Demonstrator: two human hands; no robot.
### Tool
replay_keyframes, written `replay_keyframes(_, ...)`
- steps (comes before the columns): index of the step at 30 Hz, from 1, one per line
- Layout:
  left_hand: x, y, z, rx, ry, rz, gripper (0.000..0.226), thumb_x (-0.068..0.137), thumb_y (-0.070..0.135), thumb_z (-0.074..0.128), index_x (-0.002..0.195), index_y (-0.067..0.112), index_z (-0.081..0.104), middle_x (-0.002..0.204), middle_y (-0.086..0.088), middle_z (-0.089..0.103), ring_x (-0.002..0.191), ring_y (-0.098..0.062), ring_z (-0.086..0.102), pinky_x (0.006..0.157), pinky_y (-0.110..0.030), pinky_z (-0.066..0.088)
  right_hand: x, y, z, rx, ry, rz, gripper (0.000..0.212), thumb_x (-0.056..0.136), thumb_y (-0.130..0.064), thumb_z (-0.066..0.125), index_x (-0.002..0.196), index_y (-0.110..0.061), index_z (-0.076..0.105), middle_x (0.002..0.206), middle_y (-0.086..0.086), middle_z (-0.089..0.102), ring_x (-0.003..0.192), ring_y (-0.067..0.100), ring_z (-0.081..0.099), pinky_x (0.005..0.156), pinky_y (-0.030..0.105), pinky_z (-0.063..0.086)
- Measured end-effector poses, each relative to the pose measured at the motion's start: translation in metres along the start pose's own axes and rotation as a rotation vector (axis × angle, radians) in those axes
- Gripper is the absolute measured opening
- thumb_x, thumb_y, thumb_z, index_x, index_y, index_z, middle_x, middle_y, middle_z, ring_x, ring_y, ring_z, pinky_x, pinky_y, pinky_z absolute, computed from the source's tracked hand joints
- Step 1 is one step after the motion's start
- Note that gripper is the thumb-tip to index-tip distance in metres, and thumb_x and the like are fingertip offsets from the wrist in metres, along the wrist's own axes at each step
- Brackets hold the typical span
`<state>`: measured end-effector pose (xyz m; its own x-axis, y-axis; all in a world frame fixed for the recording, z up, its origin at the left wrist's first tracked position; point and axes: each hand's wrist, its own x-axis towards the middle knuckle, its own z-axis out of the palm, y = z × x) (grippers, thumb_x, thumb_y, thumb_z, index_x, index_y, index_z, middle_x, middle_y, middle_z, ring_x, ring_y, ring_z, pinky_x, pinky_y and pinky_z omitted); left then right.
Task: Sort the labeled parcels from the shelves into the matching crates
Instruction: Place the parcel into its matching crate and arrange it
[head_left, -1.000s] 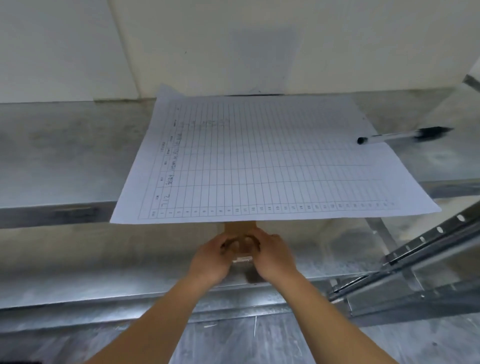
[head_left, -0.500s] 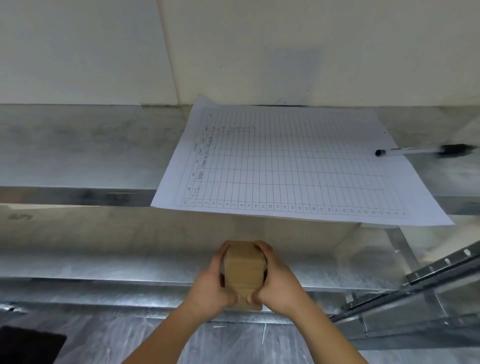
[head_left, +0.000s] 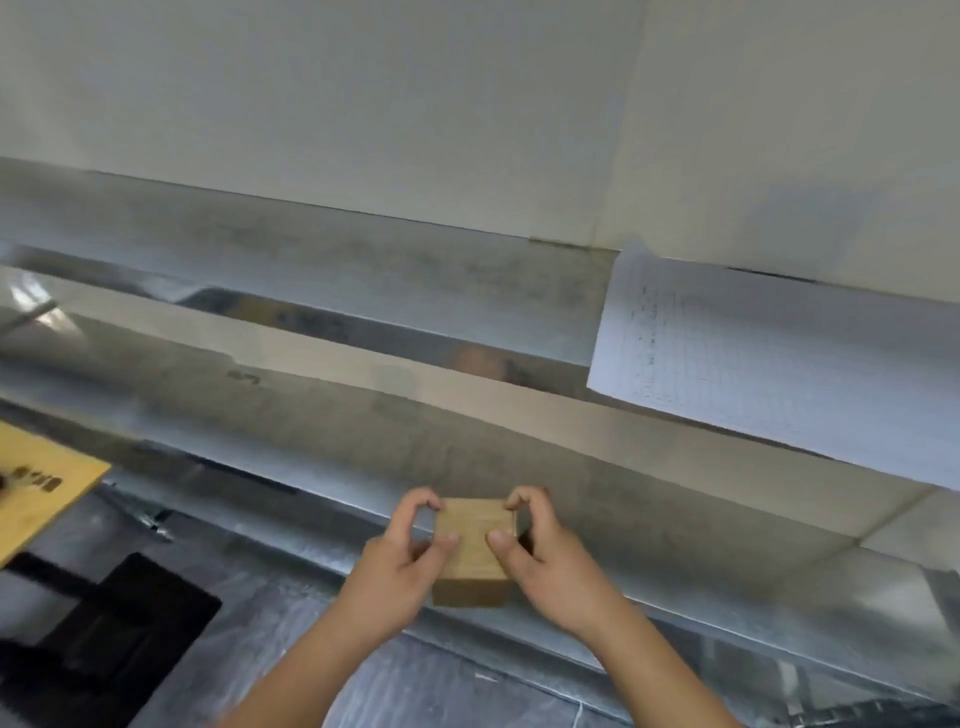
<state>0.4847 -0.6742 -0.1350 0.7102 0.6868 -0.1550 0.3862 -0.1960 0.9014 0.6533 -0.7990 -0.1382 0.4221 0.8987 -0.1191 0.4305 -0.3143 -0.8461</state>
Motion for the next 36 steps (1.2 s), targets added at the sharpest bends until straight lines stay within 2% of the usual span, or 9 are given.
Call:
replay_keyframes(4, -0.047, -0.026, -0.061, -0.120, 0.093, -0.049, 0.068, 0.091, 0.018, 0.071, 0.132, 0.058, 0.033, 0.074, -0.010, 0.071, 0.064, -0.027, 0.062, 0.064, -0.037, 0.048, 0.004, -0.046, 0.050, 0.037, -0.138, -0.021, 0.073, 0.093, -0.036, 0.069, 0.139, -0.062, 0.018, 0.069, -0.004, 0.062, 0.061, 0.005, 0.057, 0.066, 0.027, 0.049)
replay_keyframes(6, -0.077, -0.040, -0.093, -0.113, 0.131, -0.035, 0.086, 0.087, 0.010, 0.074, 0.136, 0.065, 0.029, 0.086, -0.005, 0.076, 0.079, -0.017, 0.071, 0.073, -0.030, 0.055, 0.002, -0.071, 0.080, 0.065, -0.244, -0.052, 0.088, 0.092, -0.026, 0.073, 0.144, -0.065, 0.015, 0.084, -0.008, 0.074, 0.078, 0.003, 0.068, 0.080, 0.028, 0.055)
replay_keyframes(9, -0.122, -0.059, -0.138, -0.030, 0.213, -0.031, 0.092, 0.080, 0.009, 0.079, 0.138, 0.063, 0.032, 0.107, 0.013, 0.075, 0.108, 0.000, 0.065, 0.087, -0.014, 0.049, -0.003, -0.108, 0.131, 0.133, -0.365, -0.099, 0.096, 0.088, -0.009, 0.077, 0.145, -0.066, 0.023, 0.112, -0.010, 0.075, 0.102, 0.010, 0.072, 0.092, 0.035, 0.057)
replay_keyframes(12, -0.168, -0.083, -0.181, 0.091, 0.345, -0.048, 0.074, 0.074, 0.018, 0.081, 0.127, 0.056, 0.047, 0.120, 0.022, 0.067, 0.115, 0.003, 0.059, 0.092, -0.021, 0.051, -0.009, -0.141, 0.187, 0.093, -0.361, -0.195, 0.085, 0.081, 0.000, 0.079, 0.138, -0.054, 0.046, 0.119, -0.018, 0.071, 0.106, 0.008, 0.070, 0.094, 0.035, 0.057)
replay_keyframes(15, -0.212, -0.106, -0.219, 0.172, 0.444, -0.113, 0.054, 0.073, 0.020, 0.081, 0.107, 0.050, 0.051, 0.120, 0.023, 0.063, 0.104, -0.004, 0.060, 0.080, -0.034, 0.056, -0.019, -0.174, 0.242, 0.043, -0.308, -0.317, 0.067, 0.078, 0.005, 0.080, 0.118, -0.047, 0.064, 0.114, -0.025, 0.071, 0.102, 0.002, 0.070, 0.094, 0.027, 0.055)
replay_keyframes(23, -0.304, -0.155, -0.295, 0.220, 0.691, -0.080, 0.051, 0.073, 0.019, 0.078, 0.103, 0.047, 0.048, 0.138, 0.036, 0.047, 0.125, -0.003, 0.051, 0.096, -0.038, 0.052, -0.047, -0.248, 0.354, 0.080, -0.334, -0.517, 0.035, 0.079, -0.001, 0.085, 0.099, -0.025, 0.068, 0.117, -0.041, 0.063, 0.105, -0.003, 0.068, 0.086, 0.014, 0.053)
replay_keyframes(26, -0.326, -0.163, -0.314, 0.228, 0.763, -0.072, 0.047, 0.074, 0.024, 0.080, 0.099, 0.046, 0.046, 0.143, 0.032, 0.047, 0.126, -0.004, 0.051, 0.096, -0.037, 0.051, -0.052, -0.267, 0.385, 0.078, -0.365, -0.556, 0.039, 0.079, 0.000, 0.085, 0.093, -0.030, 0.065, 0.120, -0.040, 0.063, 0.108, -0.006, 0.066, 0.084, 0.009, 0.050)
replay_keyframes(32, -0.350, -0.186, -0.358, 0.190, 0.849, -0.106, 0.043, 0.075, 0.026, 0.082, 0.098, 0.040, 0.049, 0.142, 0.028, 0.051, 0.128, -0.006, 0.051, 0.096, -0.039, 0.051, -0.046, -0.307, 0.434, 0.072, -0.436, -0.606, 0.060, 0.079, 0.005, 0.082, 0.095, -0.051, 0.066, 0.120, -0.035, 0.065, 0.108, -0.002, 0.067, 0.088, 0.014, 0.053)
replay_keyframes(36, -0.358, -0.203, -0.380, 0.177, 0.924, -0.179, 0.044, 0.074, 0.026, 0.085, 0.099, 0.042, 0.052, 0.137, 0.030, 0.054, 0.121, 0.003, 0.051, 0.095, -0.027, 0.048, -0.029, -0.325, 0.466, 0.074, -0.521, -0.612, 0.038, 0.081, 0.008, 0.078, 0.107, -0.019, 0.073, 0.123, -0.033, 0.065, 0.110, 0.001, 0.067, 0.088, 0.012, 0.052)
